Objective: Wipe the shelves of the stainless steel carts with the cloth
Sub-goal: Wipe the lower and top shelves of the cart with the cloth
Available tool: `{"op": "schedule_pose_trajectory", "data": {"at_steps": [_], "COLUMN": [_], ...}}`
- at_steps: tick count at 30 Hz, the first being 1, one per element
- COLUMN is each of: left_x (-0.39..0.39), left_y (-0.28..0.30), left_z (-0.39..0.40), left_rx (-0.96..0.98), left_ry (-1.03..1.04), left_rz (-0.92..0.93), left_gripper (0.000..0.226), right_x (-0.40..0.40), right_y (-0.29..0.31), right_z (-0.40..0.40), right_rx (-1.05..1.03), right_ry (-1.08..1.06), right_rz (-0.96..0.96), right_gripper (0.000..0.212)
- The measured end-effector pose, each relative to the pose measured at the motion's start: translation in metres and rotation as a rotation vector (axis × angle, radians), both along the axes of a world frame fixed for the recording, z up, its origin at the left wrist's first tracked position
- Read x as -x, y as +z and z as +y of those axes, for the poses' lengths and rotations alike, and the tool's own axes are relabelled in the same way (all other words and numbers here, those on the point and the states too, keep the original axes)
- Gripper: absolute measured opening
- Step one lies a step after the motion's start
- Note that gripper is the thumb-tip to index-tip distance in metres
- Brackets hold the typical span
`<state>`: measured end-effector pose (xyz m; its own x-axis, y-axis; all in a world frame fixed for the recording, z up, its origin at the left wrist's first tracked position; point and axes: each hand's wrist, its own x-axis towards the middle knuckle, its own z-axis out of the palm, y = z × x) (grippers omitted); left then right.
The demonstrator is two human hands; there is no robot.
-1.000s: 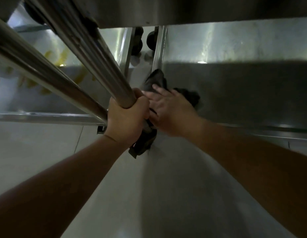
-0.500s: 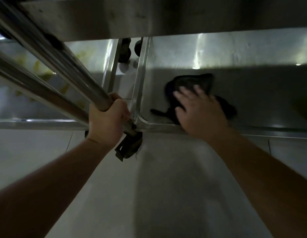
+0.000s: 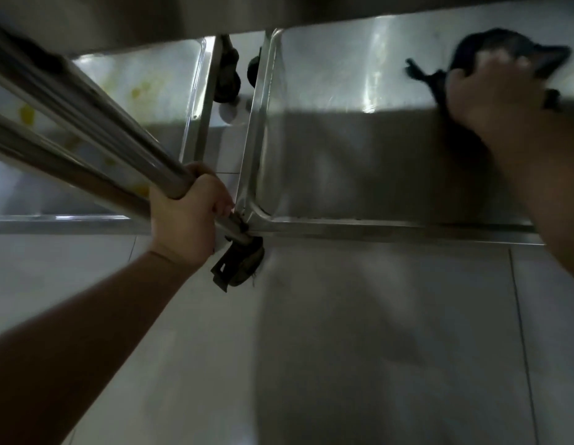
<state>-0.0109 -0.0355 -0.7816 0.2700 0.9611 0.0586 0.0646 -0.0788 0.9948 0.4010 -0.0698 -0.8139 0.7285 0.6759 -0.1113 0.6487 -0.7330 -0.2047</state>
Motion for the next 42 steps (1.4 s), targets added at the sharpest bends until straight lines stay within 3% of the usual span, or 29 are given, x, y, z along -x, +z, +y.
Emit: {"op": "schedule_pose_trajectory", "data": {"at_steps": [2, 5, 11, 14, 21, 25, 29, 30, 32, 34, 36, 38, 40, 42], "left_x": [-0.001, -0.002, -0.006, -0.009, -0.002, 0.001, 0.003, 0.004, 0.01, 0.019, 0.02, 0.009, -0.014, -0.042], "left_y": [0.0, -0.001, 0.004, 0.005, 0.009, 0.012, 0.022, 0.023, 0.018, 0.008, -0.002, -0.004, -0.004, -0.001], "left_z": [-0.002, -0.002, -0.005, -0.009, -0.011, -0.014, -0.019, -0.022, -0.034, -0.059, -0.089, -0.11, -0.118, -0.118], "left_rx": [0.02, 0.03, 0.007, 0.001, -0.015, 0.009, 0.125, 0.177, 0.322, 0.566, 0.824, 0.926, 0.819, 0.582], "left_ry": [0.025, 0.03, 0.06, 0.114, 0.094, 0.133, 0.183, 0.192, 0.207, 0.171, 0.011, -0.204, -0.357, -0.418], "left_rz": [-0.027, -0.044, -0.018, -0.036, 0.094, 0.219, 0.326, 0.346, 0.457, 0.611, 0.724, 0.812, 0.857, 0.887], "left_gripper": [0.021, 0.021, 0.025, 0.021, 0.023, 0.03, 0.008, 0.014, 0.057, 0.082, 0.072, 0.045, 0.024, 0.019], "right_x": [0.003, 0.053, 0.217, 0.252, 0.227, 0.178, 0.132, 0.126, 0.119, 0.114, 0.11, 0.107, 0.107, 0.111], "right_y": [0.001, 0.003, -0.01, -0.008, -0.007, -0.007, -0.001, 0.0, 0.0, 0.0, 0.002, 0.004, 0.004, 0.004], "right_z": [-0.017, -0.018, -0.016, -0.018, -0.066, -0.103, -0.127, -0.132, -0.138, -0.138, -0.137, -0.135, -0.135, -0.137], "right_rx": [0.017, 0.02, 0.017, -0.001, -0.037, 0.076, 0.191, 0.202, 0.211, 0.229, 0.249, 0.259, 0.255, 0.227], "right_ry": [-0.113, 0.001, 0.627, 0.839, 0.952, 0.914, 0.909, 0.899, 0.886, 0.895, 0.912, 0.927, 0.931, 0.905], "right_rz": [0.045, 0.098, 0.148, 0.252, 0.043, 0.037, 0.041, 0.057, 0.083, 0.097, 0.122, 0.147, 0.16, 0.146], "right_gripper": [0.076, 0.07, 0.067, 0.071, 0.063, 0.063, 0.064, 0.064, 0.063, 0.063, 0.063, 0.063, 0.063, 0.063]}}
